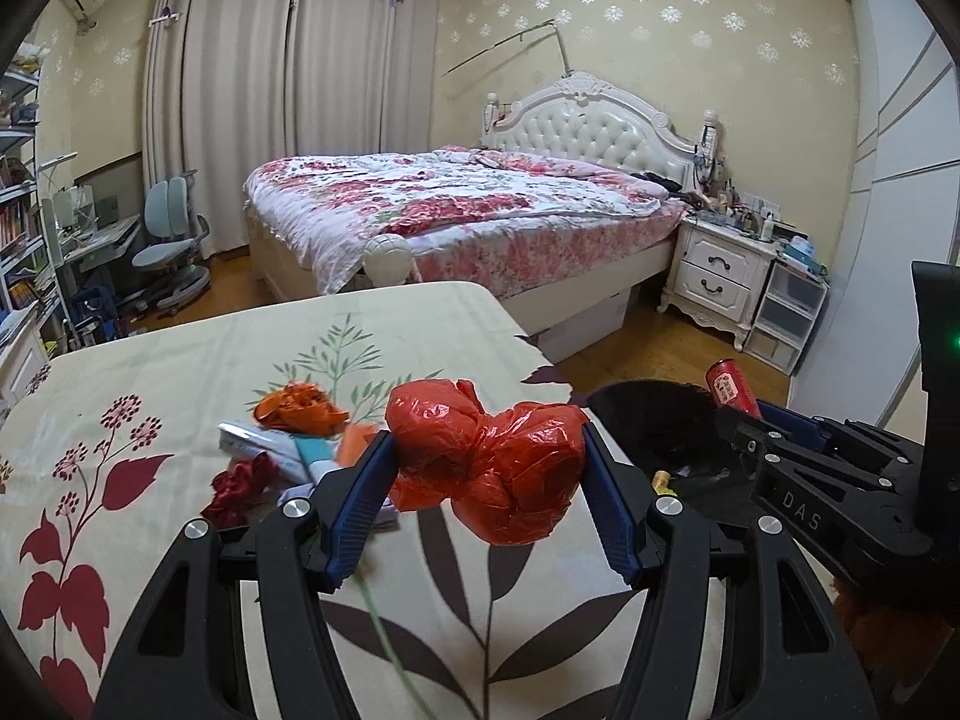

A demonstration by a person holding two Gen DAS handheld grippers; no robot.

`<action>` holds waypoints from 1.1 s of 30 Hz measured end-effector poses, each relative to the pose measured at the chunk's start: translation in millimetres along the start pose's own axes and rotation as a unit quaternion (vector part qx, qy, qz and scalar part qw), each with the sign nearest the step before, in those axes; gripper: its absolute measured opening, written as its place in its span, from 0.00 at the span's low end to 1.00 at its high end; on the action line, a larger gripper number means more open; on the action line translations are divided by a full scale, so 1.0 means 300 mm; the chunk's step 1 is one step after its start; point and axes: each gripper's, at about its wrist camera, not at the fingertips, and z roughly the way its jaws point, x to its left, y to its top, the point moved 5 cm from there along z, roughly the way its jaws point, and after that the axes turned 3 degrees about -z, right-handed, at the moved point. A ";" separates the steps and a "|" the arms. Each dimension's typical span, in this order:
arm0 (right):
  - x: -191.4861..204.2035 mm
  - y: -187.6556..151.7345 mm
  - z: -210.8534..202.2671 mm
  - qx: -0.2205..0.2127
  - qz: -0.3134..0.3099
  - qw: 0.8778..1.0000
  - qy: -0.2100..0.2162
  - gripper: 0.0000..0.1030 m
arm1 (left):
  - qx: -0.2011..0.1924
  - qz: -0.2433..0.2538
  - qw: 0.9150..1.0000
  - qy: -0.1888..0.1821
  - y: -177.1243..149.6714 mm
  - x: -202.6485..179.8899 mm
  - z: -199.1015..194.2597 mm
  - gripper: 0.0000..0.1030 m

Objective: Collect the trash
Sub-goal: 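Carry the red bag with the left tool while the right tool carries the can over the bin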

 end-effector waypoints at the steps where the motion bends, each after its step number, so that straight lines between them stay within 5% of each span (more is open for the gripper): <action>1: -0.020 0.003 0.005 -0.001 0.002 1.000 -0.005 0.25 | 0.000 0.003 1.000 -0.003 0.003 -0.016 0.014 0.60; 33: -0.326 -0.034 0.197 0.038 0.067 0.995 -0.057 0.25 | 0.064 0.051 0.996 -0.032 0.024 -0.327 0.416 0.61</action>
